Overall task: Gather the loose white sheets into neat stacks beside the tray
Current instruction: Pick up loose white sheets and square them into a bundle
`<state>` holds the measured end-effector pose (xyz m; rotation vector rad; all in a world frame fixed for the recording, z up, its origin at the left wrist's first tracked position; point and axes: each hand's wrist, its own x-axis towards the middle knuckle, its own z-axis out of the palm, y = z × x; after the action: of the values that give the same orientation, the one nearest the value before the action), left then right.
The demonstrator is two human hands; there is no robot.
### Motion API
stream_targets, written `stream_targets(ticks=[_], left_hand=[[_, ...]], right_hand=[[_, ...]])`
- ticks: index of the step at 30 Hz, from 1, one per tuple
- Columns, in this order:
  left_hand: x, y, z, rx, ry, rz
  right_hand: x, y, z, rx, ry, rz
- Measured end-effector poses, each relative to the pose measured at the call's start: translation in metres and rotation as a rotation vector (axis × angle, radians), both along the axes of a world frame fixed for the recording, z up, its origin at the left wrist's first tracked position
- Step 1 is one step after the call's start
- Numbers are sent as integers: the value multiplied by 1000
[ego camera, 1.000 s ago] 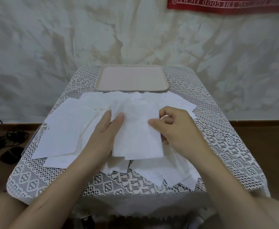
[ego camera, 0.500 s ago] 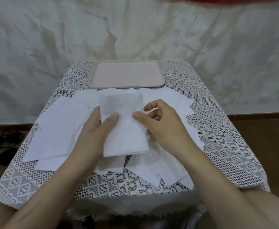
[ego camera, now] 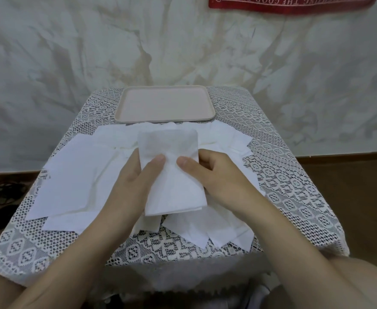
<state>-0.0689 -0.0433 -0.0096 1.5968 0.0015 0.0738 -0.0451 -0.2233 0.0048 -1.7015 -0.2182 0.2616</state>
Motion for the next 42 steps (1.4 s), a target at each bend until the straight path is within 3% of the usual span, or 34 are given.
stream_targets(ticks=[5,8,11,14,19,24,30,37,42], left_hand=[[-3,-5,-2,97,-7,-92],[-4,-4,-1,139,2,-119],[0,-2,2,165,34,-52],[6,4,3,160,81,34],[19,9,2,161,109,80],[27,9,0,124,122,81],[29,10,-2,92,155,78],[26,8,1,84,167,89],[23,7,4,83,173,93]], right_hand=[[-4,-3,-6,-118,-25,-41],[-5,-13,-5,-71,37,14],[-1,-27,-4,-60,27,21],[16,-47,-9,-49,16,-123],[66,-78,-24,-344,-65,-421],[108,-82,-24,-738,-62,-402],[124,-84,-22,-715,46,-353],[117,-90,-19,-850,38,-396],[112,-89,-19,-802,17,-350]])
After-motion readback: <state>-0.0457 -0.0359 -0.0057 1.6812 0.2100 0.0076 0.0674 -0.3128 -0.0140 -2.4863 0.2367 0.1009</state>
